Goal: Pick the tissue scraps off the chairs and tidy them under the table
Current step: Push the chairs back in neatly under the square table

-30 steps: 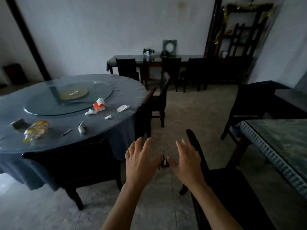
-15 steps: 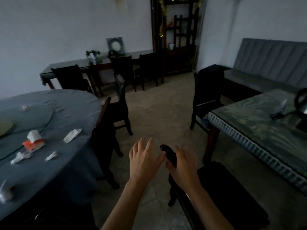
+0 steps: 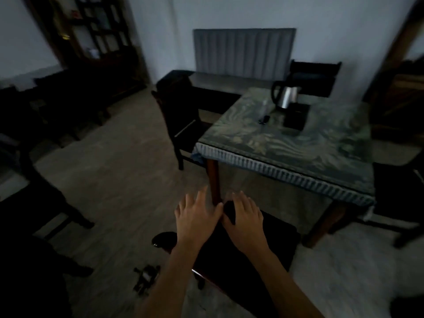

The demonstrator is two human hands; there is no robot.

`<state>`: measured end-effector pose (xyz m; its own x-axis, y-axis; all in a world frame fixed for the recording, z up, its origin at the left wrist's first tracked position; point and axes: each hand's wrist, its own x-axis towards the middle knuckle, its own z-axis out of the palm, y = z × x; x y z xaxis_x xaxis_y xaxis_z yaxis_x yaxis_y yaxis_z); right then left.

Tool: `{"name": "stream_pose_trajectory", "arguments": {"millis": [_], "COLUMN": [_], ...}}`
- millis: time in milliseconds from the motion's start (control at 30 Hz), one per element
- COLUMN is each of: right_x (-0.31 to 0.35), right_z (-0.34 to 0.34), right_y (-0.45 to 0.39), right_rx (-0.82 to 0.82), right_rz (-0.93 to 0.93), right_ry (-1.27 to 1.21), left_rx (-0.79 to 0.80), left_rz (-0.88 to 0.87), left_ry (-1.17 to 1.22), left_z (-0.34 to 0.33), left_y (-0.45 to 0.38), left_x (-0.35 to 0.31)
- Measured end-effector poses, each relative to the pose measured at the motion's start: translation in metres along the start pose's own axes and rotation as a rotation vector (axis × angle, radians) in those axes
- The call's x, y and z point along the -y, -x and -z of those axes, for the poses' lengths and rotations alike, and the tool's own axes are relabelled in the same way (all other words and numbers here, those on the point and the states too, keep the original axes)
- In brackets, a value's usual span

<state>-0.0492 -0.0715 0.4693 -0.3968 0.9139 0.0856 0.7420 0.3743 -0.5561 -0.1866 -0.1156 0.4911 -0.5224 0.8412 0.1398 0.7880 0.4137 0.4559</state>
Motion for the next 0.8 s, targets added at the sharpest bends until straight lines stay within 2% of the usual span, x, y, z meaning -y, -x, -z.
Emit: {"name": "stream_pose_trajectory", "arguments": {"millis": [300,467,633,733,800], "right_x": [-0.008,0.007,0.003,-0.009,-0.015], "right_z": [-0.011,-0.034,-0.041,-0.046,-0.054], "right_y": [0.025,0.057,0.098,0.124,0.143], "right_rx": [-0.19,-0.16,-0.239,-0.281,-0.324], "right_rz": [-0.382,-0.527,-0.644,-0.828,-0.97], "right_ry": [0.061,0.071,0.14,0.213,0.225], "left_rx": [0.219,0.314,0.352,0.302,0.277], "left_rz": [-0.257,-0.268,-0.092,0.05,0.189], "left_ry": [0.111,0.175,0.176,0.12,0.181], "left_z": [-0.018,-0.016,-0.023,-0.027,-0.029], "left_y": [-0.028,-0.023,-0.023,-0.019,-0.017], "left_x": [0.018,0.061,0.116,0.141,0.155]}}
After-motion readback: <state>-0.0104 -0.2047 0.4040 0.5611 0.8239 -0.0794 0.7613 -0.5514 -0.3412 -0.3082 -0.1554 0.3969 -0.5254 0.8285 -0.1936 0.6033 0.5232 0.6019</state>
